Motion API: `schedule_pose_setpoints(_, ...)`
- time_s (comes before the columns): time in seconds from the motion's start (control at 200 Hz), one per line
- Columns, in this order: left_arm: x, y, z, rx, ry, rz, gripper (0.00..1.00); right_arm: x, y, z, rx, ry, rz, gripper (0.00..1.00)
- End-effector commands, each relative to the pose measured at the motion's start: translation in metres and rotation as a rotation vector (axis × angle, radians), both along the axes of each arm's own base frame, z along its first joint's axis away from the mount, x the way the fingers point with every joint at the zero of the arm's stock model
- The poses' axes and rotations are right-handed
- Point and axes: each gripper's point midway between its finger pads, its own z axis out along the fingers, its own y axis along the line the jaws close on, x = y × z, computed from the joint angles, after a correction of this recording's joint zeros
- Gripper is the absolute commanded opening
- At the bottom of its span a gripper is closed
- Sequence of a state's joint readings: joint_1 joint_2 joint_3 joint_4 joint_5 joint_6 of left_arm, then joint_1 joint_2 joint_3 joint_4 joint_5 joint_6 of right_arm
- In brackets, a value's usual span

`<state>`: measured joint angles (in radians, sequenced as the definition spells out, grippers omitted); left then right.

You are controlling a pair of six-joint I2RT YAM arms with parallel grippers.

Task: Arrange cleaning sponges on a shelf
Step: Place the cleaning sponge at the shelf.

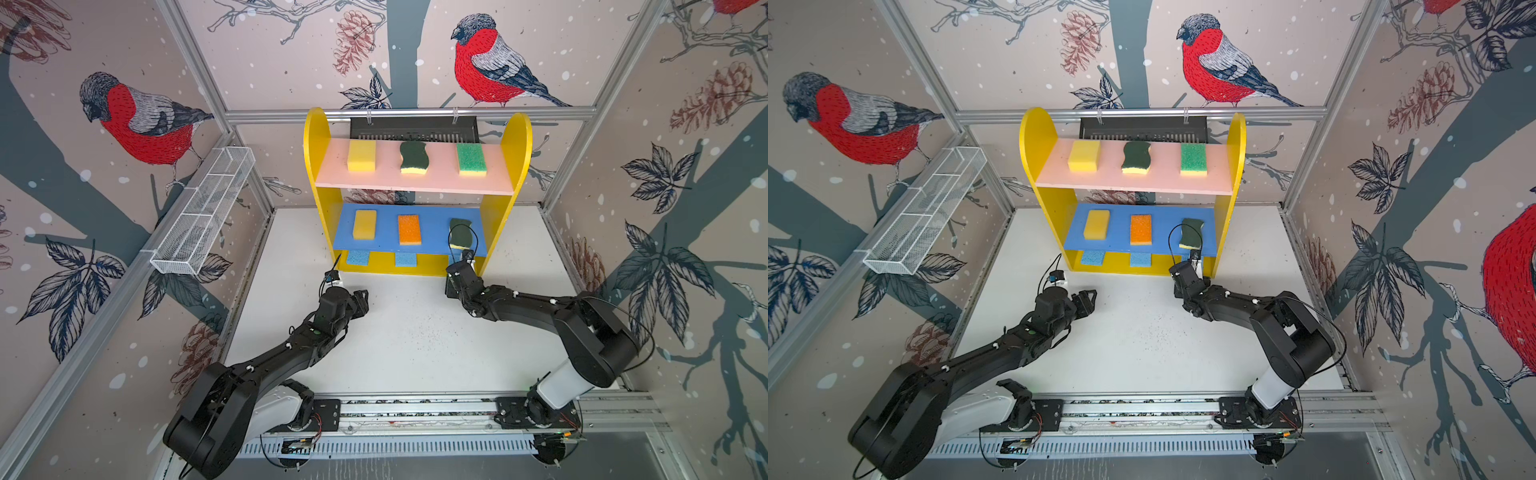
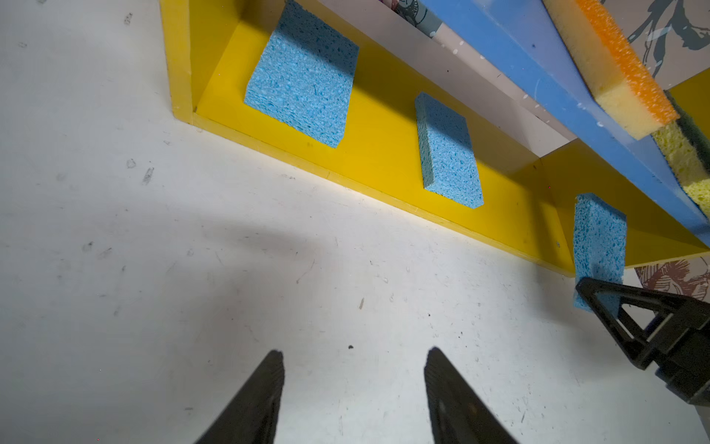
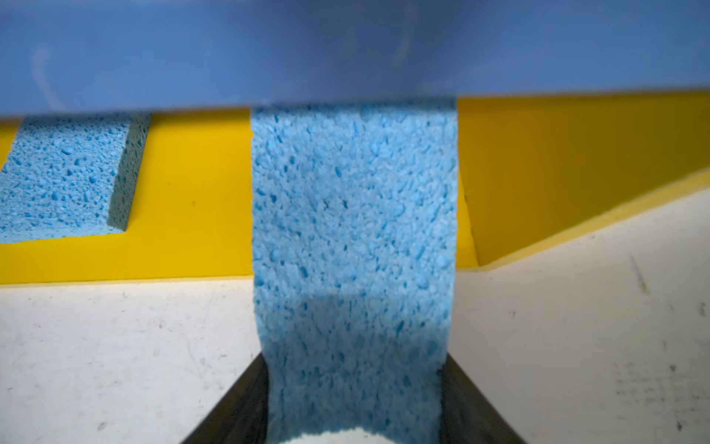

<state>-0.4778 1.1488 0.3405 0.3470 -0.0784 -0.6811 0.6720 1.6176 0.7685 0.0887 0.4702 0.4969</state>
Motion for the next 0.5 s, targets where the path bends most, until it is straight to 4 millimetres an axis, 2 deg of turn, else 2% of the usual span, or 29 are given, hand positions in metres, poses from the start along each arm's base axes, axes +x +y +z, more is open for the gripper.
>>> schedule_pose_setpoints(0.0,0.007,-0.003,0.012,-0.026,-0.05,0.0,0.59,0.008,0.004,0.007,0.018,-0.052,0.002,0.64)
schedule_pose_setpoints(0.295,0.006,-0.005,0.007,-0.034,-0.046,-0.005,0.59,0.015,0.003,0.011,0.031,-0.094,-0.003,0.64)
schedule_pose_setpoints(0.495,0.007,-0.008,0.004,-0.046,-0.034,-0.016,0.59,0.023,0.001,0.006,0.021,-0.089,-0.011,0.65)
